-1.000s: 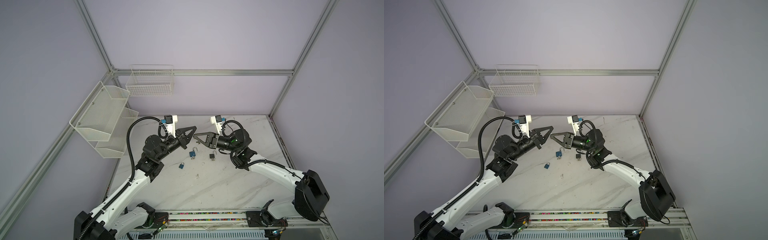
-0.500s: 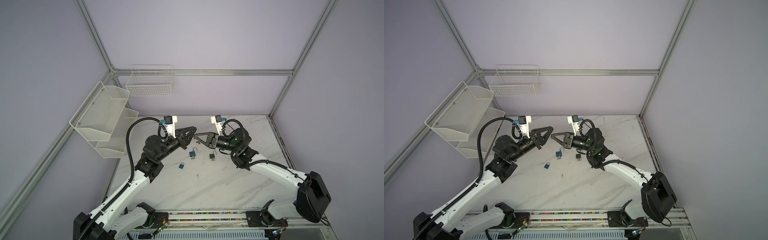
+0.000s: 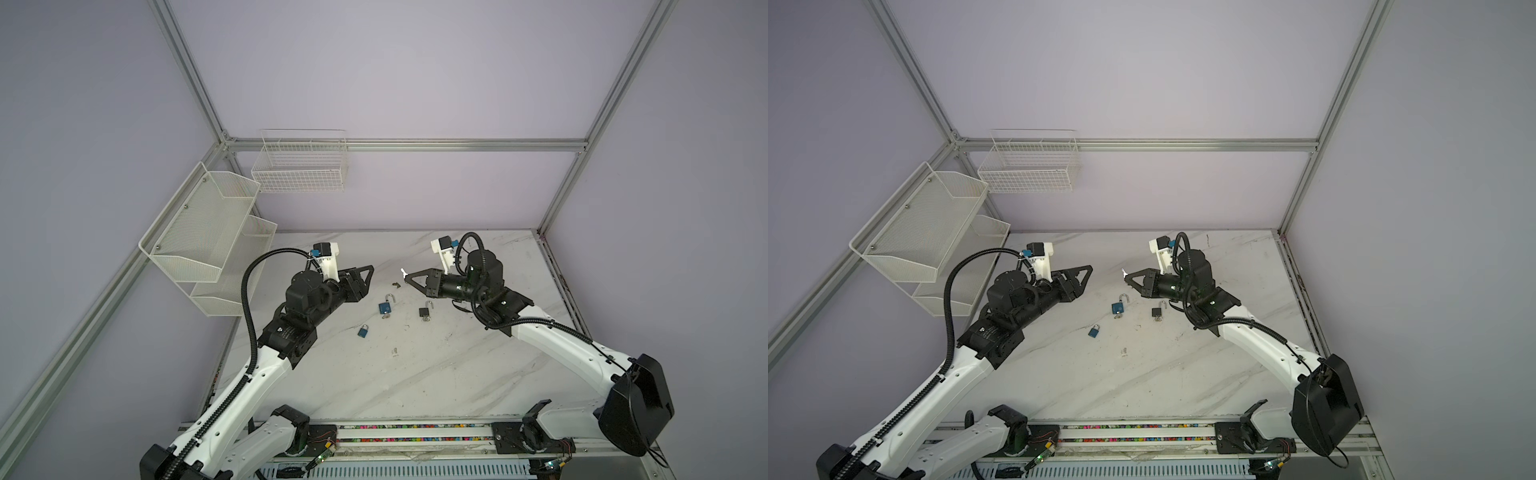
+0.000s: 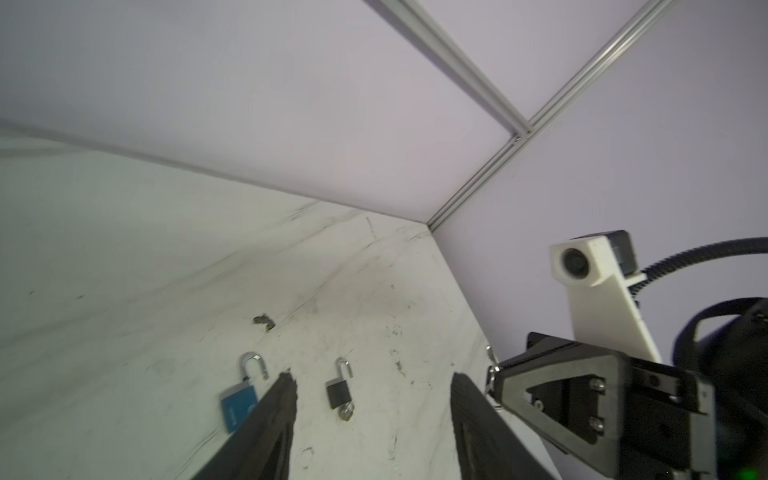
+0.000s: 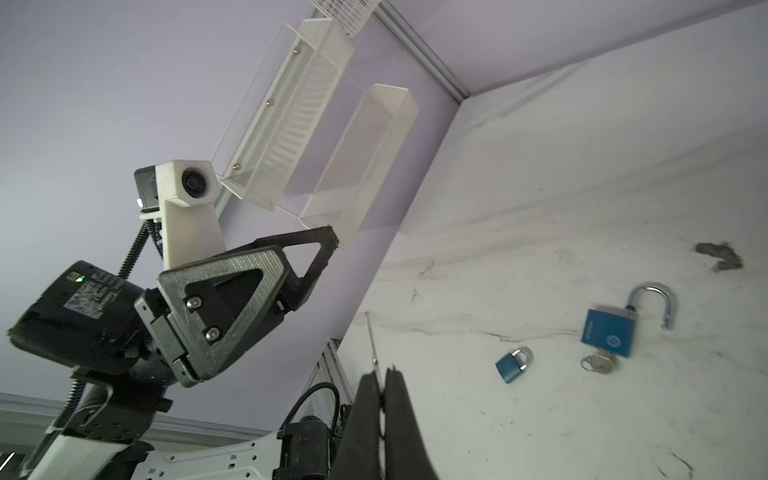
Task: Unlock with the key
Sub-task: 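Lower the open left gripper over the small blue padlock while the right gripper lowers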
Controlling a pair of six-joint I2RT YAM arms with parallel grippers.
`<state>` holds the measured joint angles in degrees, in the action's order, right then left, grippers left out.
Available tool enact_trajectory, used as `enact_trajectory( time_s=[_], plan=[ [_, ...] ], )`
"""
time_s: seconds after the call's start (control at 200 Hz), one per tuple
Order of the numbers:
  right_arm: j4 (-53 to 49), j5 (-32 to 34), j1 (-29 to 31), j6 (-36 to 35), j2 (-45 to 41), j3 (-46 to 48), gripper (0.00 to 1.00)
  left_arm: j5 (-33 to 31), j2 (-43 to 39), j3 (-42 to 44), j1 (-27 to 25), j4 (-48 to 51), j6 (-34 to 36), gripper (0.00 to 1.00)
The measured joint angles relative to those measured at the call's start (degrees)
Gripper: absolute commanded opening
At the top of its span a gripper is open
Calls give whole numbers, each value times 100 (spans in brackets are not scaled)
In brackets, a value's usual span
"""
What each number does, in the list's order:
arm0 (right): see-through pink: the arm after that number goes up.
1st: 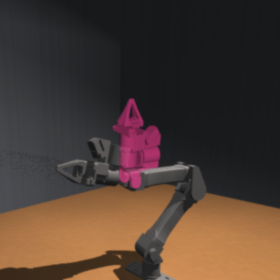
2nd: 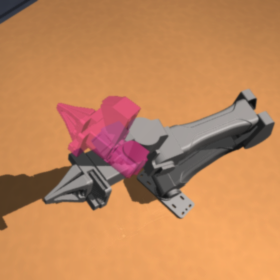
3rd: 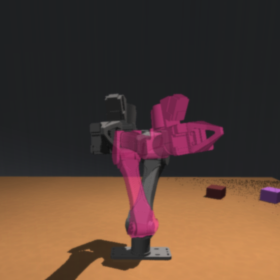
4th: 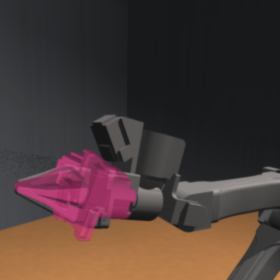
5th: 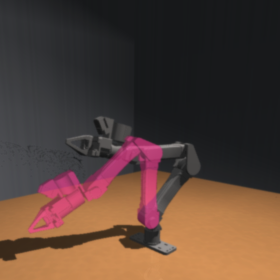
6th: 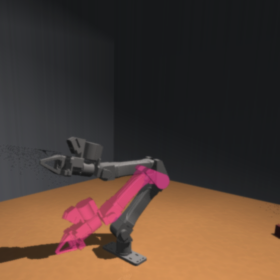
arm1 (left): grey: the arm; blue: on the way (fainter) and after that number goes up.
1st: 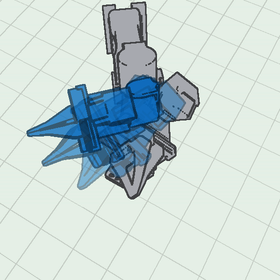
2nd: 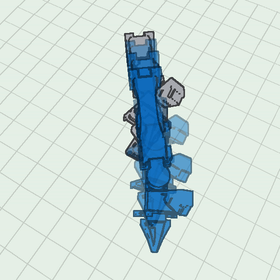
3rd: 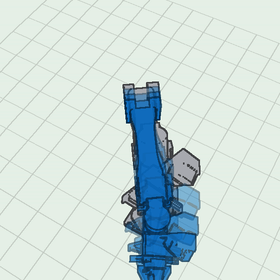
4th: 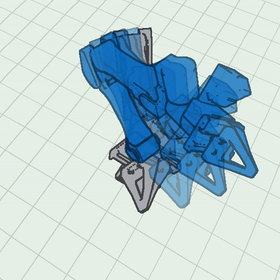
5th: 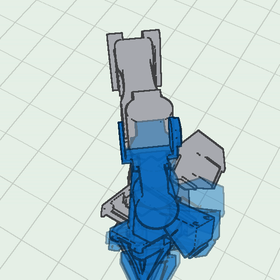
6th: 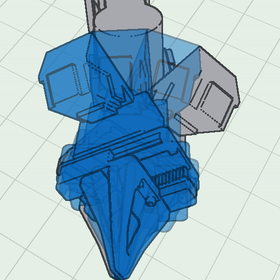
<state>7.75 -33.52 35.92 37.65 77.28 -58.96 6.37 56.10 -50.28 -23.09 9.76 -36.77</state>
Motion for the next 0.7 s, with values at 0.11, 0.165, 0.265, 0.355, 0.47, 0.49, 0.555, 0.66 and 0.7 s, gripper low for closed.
enact_trajectory(
  time_s=[0.11, 0.165, 0.265, 0.355, 0.47, 0.49, 0.555, 0.66, 0.7],
  plan=[
    [-533, 271, 0, -299, -4, 101, 0, -313, 361, -4, 26, 737, 2, 64],
    [-728, 365, 0, -426, -13, 181, 0, -398, 621, -4, 26, 1021, 0, 65],
    [-938, 535, 0, -588, -79, 345, 0, -505, 1084, -4, 26, 1362, -4, 66],
    [-1062, 656, 0, -684, -162, 442, 0, -540, 1425, -4, 26, 1497, -4, 67],
    [-1060, 686, 0, -782, -197, 501, 0, -535, 1832, -2, 26, 1543, -7, 70],
    [-1060, 684, 0, -798, -197, 514, 0, -527, 1891, 0, 26, 1534, 0, 70],
    [-1060, 686, 0, -835, -197, 555, 0, -472, 2068, 4, 26, 1499, -2, 71],
    [-1062, 686, 0, -876, -195, 592, 0, -402, 2243, 28, 26, 1384, -2, 71],
    [-1062, 686, 0, -890, -195, 595, 0, -385, 2280, 55, 26, 1320, -2, 71]
  ],
)
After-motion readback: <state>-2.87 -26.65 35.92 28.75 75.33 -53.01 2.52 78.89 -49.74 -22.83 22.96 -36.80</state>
